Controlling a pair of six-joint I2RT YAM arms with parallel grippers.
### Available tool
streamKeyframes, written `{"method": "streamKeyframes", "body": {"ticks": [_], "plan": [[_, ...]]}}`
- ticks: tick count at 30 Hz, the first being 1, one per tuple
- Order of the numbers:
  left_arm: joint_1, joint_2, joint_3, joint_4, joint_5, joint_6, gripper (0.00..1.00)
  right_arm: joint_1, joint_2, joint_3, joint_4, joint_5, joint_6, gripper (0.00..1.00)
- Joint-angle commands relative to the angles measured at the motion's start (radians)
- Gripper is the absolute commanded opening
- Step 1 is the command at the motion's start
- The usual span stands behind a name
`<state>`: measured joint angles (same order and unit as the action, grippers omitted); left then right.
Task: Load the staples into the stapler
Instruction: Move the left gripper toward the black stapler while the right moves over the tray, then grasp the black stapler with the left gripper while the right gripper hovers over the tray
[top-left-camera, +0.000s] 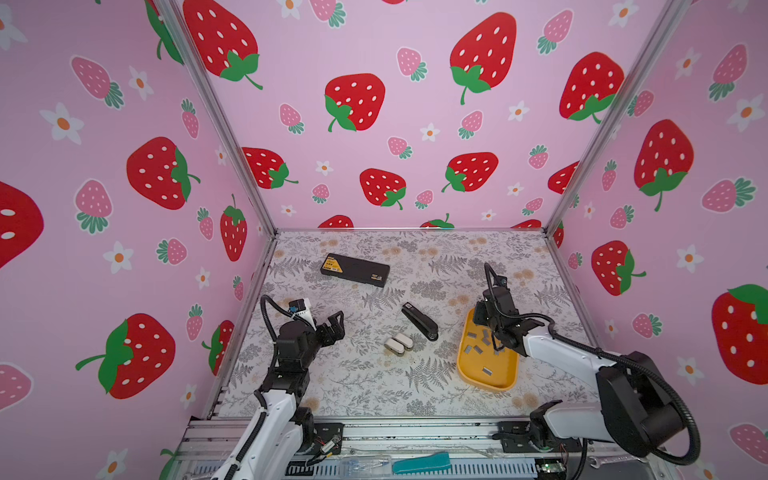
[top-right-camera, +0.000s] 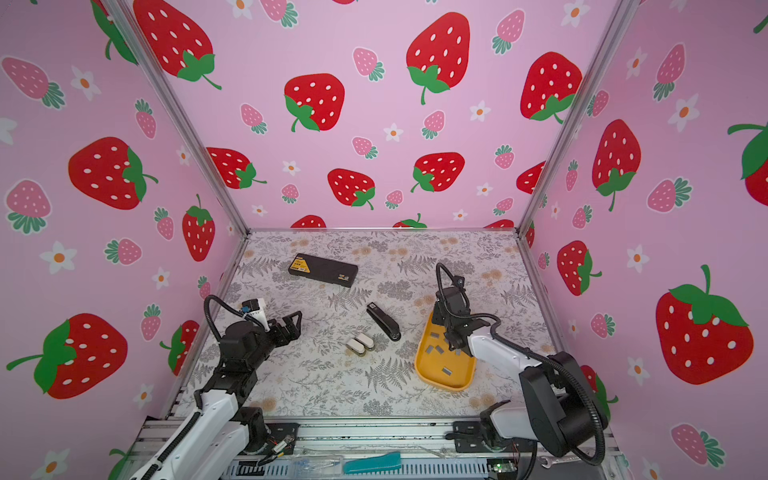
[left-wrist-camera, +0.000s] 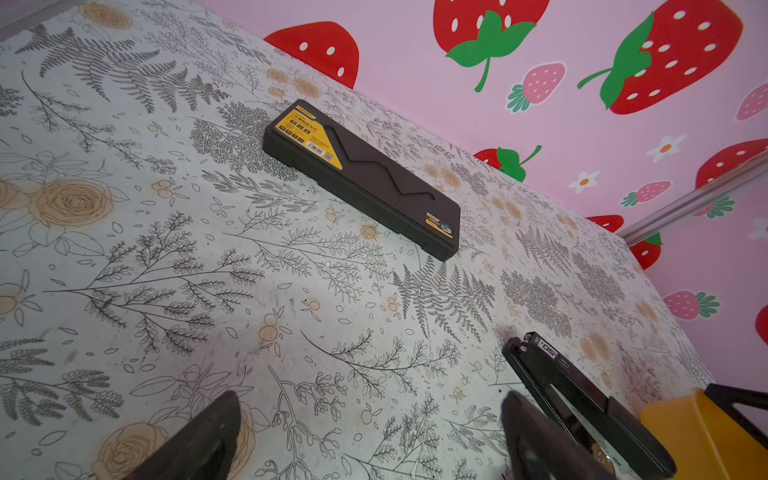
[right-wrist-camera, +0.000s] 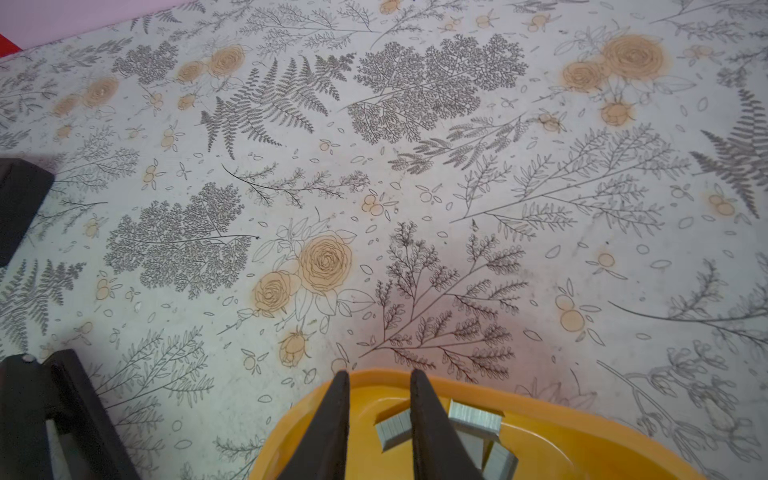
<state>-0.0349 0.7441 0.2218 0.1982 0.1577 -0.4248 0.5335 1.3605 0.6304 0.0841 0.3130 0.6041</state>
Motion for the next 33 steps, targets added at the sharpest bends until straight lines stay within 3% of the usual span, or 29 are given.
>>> {"method": "streamKeyframes", "body": {"ticks": [1,8,12,14,19,25,28,33], "plan": [[-0.003,0.023,0.041,0.008,0.0,-0.012,0.99,-0.004,0.045,0.047,0.043,-0.033,-0.038,0.28],[-0.003,0.071,0.084,0.004,0.018,-0.012,0.99,-0.004,0.121,0.096,0.071,-0.076,-0.068,0.29],[-0.003,0.088,0.098,0.022,0.021,-0.02,0.99,-0.002,0.146,0.116,0.085,-0.123,-0.08,0.37],[-0.003,0.094,0.096,0.044,0.024,-0.023,0.99,0.018,0.134,0.142,0.039,-0.085,-0.09,0.42],[-0.003,0.107,0.117,0.066,0.061,-0.02,0.99,0.085,-0.061,0.13,-0.098,0.07,-0.046,0.59],[-0.011,0.145,0.168,0.101,0.242,0.027,0.99,0.145,-0.297,-0.079,-0.087,0.033,0.075,0.71],[-0.059,0.152,0.203,0.091,0.275,0.062,0.99,0.15,-0.318,-0.16,-0.032,-0.024,0.099,0.75],[-0.214,0.138,0.266,0.023,0.176,0.196,0.99,0.151,-0.218,-0.161,0.034,-0.059,0.088,0.83]]}}
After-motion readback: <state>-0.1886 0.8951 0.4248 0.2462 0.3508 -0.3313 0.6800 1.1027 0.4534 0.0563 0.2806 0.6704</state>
